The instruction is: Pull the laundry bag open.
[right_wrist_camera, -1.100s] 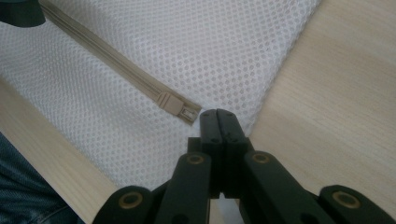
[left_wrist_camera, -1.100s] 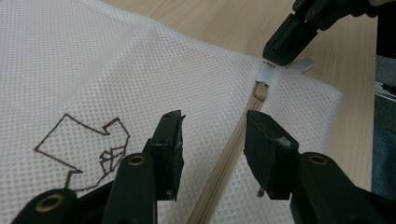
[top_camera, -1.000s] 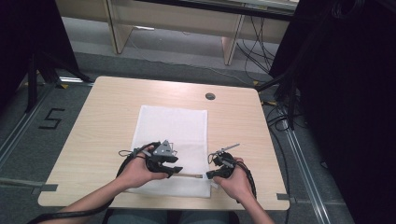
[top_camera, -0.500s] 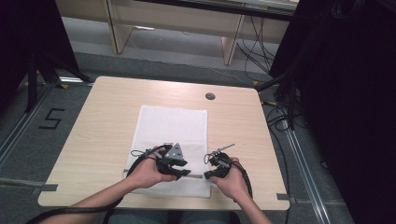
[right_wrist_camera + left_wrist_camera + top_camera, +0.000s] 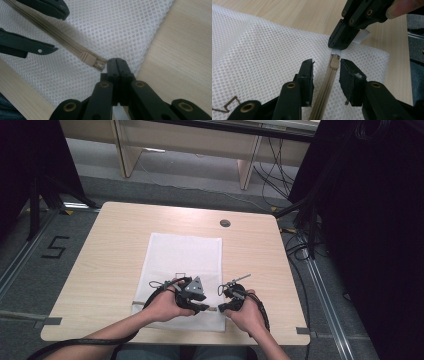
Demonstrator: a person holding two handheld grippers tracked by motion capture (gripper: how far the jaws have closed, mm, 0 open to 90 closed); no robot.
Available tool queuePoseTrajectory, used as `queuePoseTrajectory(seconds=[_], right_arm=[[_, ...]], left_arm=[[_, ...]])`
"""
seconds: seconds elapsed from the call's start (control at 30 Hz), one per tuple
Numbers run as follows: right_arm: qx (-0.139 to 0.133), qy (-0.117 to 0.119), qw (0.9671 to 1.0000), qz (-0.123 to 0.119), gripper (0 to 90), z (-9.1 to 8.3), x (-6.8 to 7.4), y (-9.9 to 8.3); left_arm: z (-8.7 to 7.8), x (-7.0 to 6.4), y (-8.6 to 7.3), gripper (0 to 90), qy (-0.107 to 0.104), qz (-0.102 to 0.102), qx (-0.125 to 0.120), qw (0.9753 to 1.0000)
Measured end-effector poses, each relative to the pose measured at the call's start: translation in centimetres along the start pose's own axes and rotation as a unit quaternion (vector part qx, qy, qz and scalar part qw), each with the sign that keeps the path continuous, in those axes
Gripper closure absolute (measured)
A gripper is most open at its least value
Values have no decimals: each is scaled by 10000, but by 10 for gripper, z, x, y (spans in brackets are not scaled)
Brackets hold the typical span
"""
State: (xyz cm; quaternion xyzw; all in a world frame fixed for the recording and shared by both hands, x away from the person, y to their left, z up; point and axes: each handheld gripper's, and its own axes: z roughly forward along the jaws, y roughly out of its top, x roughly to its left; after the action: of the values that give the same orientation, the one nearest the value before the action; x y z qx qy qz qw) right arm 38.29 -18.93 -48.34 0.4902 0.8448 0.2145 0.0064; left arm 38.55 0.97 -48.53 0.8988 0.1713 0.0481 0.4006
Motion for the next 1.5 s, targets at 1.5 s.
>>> queuePoseTrajectory(seconds=[1.5], right_arm=[[-64,48,9999,-98,900,1,-1,-1]], left_arm=[[33,-12,-1,697,-32,589,119,9982]])
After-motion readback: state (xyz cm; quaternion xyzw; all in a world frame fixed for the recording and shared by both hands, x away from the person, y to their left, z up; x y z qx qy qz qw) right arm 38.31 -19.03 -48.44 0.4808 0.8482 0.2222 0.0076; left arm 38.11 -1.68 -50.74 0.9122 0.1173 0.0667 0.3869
